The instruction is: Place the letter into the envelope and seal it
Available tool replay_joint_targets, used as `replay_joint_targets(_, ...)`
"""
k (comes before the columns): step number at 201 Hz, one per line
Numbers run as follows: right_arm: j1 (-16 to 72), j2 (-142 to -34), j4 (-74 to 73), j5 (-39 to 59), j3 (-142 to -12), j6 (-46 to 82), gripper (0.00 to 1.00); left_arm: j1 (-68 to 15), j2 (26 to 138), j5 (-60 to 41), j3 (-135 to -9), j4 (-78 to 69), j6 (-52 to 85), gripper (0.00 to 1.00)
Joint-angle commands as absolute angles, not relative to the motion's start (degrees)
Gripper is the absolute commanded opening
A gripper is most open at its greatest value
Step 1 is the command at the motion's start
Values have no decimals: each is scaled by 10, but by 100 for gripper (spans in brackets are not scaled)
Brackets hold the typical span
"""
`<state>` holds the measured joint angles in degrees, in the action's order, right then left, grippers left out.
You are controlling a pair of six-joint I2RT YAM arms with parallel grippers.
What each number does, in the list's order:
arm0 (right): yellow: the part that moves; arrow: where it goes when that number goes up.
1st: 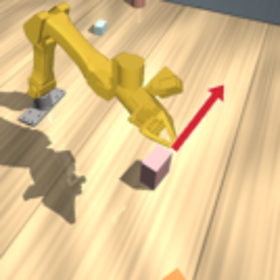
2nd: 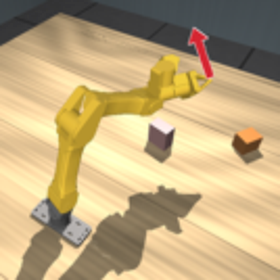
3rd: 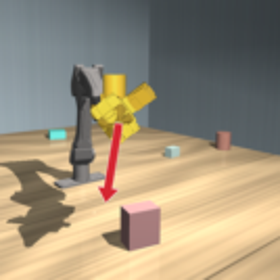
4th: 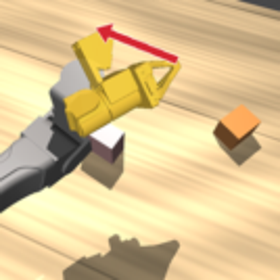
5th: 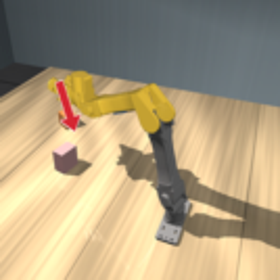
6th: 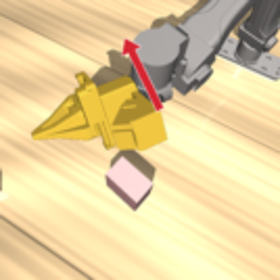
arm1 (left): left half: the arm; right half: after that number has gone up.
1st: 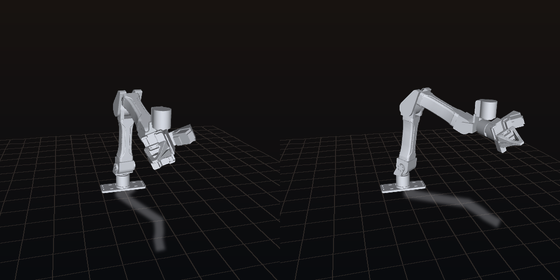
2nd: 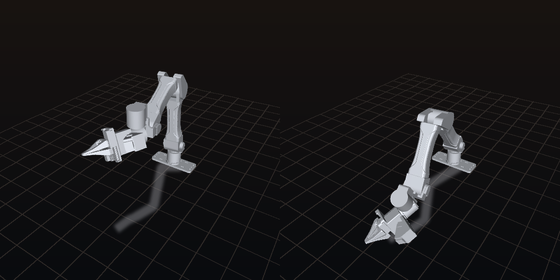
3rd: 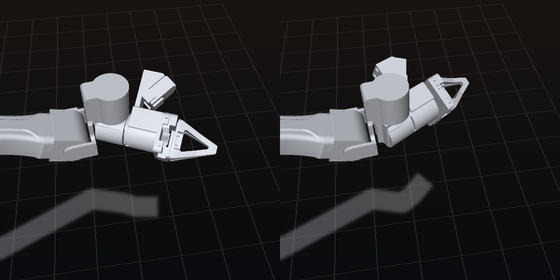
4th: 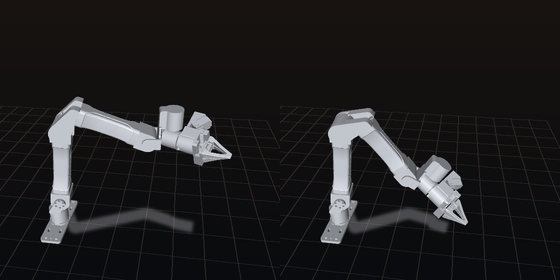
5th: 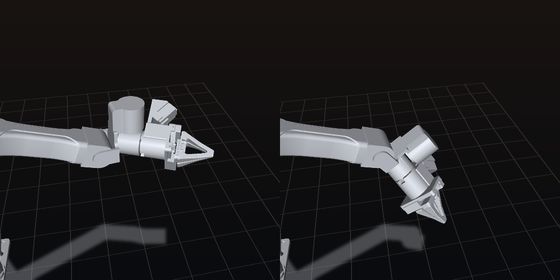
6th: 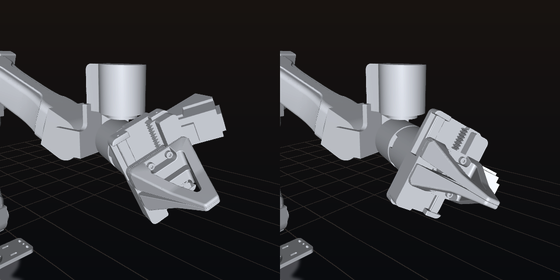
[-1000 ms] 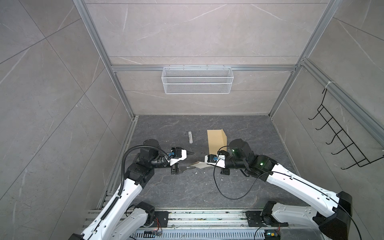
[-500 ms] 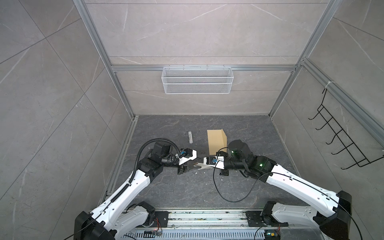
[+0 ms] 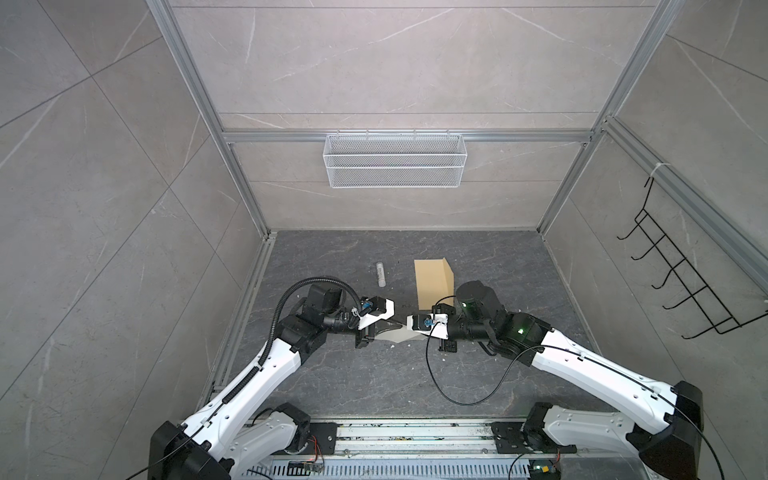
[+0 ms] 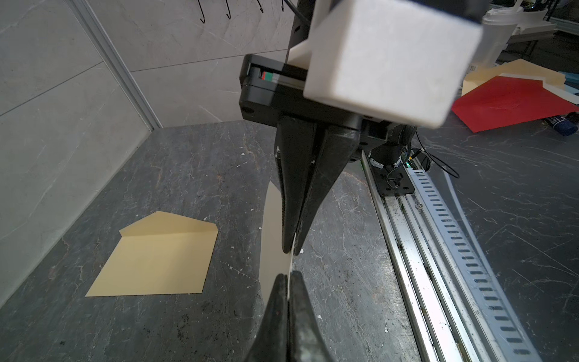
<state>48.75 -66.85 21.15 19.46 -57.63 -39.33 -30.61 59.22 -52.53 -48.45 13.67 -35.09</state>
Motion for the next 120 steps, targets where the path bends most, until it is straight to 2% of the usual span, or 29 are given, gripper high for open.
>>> replay_joint_targets(1, 490, -658, 211, 194, -567, -395, 17, -308, 587, -536, -504, 138, -365, 0)
replay_joint_targets(25, 491, -642, 221, 177, -556, -389, 29, -308, 577, -534, -504, 151, -379, 0)
replay_joint_targets(40, 490, -629, 222, 170, -542, -384, 31, -308, 572, -531, -505, 160, -386, 0)
replay_joint_targets(86, 489, -609, 238, 149, -515, -374, 31, -308, 563, -530, -506, 176, -400, 0)
replay_joint_targets(120, 489, -613, 258, 145, -517, -379, 24, -308, 560, -530, -508, 186, -409, 0)
